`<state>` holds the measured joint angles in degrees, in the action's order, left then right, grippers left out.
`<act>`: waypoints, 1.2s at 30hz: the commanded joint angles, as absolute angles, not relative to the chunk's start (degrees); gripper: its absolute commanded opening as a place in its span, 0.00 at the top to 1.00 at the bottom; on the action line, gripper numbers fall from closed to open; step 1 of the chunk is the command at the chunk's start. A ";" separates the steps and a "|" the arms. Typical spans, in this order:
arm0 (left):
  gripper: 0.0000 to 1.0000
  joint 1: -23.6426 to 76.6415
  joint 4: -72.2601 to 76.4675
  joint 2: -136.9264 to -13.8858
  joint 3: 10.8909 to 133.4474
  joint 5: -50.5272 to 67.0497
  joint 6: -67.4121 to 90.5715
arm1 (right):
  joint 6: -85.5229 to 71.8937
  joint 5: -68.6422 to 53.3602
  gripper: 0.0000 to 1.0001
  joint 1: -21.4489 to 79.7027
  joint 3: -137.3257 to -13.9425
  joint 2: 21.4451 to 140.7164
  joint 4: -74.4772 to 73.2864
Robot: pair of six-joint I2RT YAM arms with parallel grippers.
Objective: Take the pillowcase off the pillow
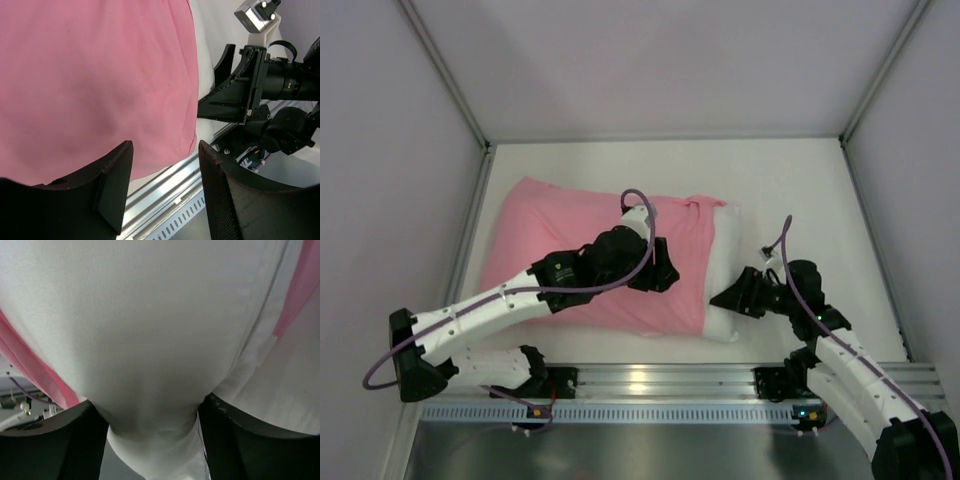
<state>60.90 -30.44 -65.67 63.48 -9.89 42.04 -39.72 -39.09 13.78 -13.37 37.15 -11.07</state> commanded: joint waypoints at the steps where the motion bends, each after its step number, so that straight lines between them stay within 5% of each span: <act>1: 0.41 63.01 -29.09 -67.67 63.98 -9.23 42.80 | -44.91 -40.87 0.40 16.87 -11.87 40.95 4.55; 2: 0.43 63.45 -29.00 -68.02 64.07 -9.66 42.80 | -45.43 -39.65 0.71 17.31 -12.13 42.87 6.48; 4: 0.44 65.12 -29.18 -68.90 63.99 -10.80 43.06 | -47.54 -39.55 1.00 18.54 -12.48 44.64 12.88; 22: 0.46 70.05 -37.61 -87.79 75.15 -24.25 47.20 | -48.16 -35.60 1.00 24.43 -20.47 32.17 2.56; 23: 0.66 70.05 -39.36 -88.06 75.15 -26.09 47.81 | -47.99 -34.99 1.00 24.35 -21.70 31.04 1.59; 26: 1.00 70.05 -47.60 -87.37 74.89 -33.63 52.45 | -44.75 -30.35 1.00 24.43 -25.73 28.49 -5.25; 36: 1.00 69.96 -52.64 -63.15 53.54 -37.26 65.38 | -43.33 -20.57 1.00 24.08 -42.97 31.63 -9.93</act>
